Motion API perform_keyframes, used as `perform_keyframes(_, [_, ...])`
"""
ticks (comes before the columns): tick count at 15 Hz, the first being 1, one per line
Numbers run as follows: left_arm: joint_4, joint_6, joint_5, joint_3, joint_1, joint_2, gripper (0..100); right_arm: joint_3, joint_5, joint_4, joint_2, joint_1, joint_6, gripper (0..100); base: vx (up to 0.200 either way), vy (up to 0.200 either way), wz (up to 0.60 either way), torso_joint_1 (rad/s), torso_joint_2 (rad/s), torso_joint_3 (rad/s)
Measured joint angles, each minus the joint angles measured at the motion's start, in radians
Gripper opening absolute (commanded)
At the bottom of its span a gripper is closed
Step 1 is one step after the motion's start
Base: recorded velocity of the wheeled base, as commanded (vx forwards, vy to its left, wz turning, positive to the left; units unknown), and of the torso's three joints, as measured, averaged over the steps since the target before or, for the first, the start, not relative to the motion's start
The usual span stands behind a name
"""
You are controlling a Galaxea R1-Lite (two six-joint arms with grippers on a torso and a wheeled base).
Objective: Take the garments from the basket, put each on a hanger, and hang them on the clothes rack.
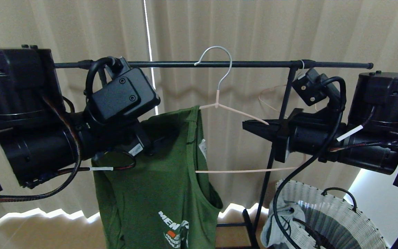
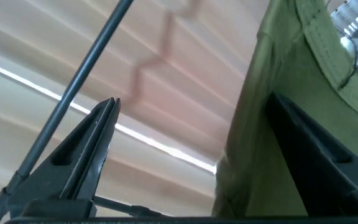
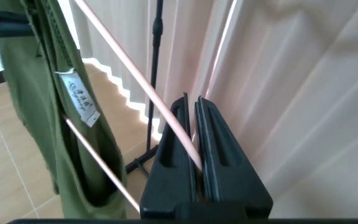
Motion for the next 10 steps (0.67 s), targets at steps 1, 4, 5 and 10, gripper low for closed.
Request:
perform_keyframes(1, [0.0, -0.001, -0.001, 0.0, 0.002, 0.001, 0, 0.001, 0.0, 0.0, -0.001, 0.005, 0.001, 0, 0.0, 0.0, 0.0, 0.0, 0.0, 0.0])
perform_keyframes(4, [0.0, -0.002, -0.002, 0.003, 0.003, 0.003, 0, 0.001, 0.0, -0.003, -0.004, 0.015, 0.001, 0, 0.0, 0.0, 0.0, 0.0, 0.0, 0.0])
perform_keyframes(5, [0.0, -0.003, -0.002, 0.006, 0.004, 0.004, 0, 0.001, 0.001, -0.003, -0.004, 0.017, 0.001, 0, 0.0, 0.0, 0.0, 0.0, 0.0, 0.0])
perform_keyframes(10, [-0.009, -0.013, -0.002, 0.033, 0.02, 0.004, 0, 0.001, 0.001, -0.004, -0.004, 0.018, 0.001, 0, 0.0, 0.0, 0.0, 0.0, 0.0, 0.0])
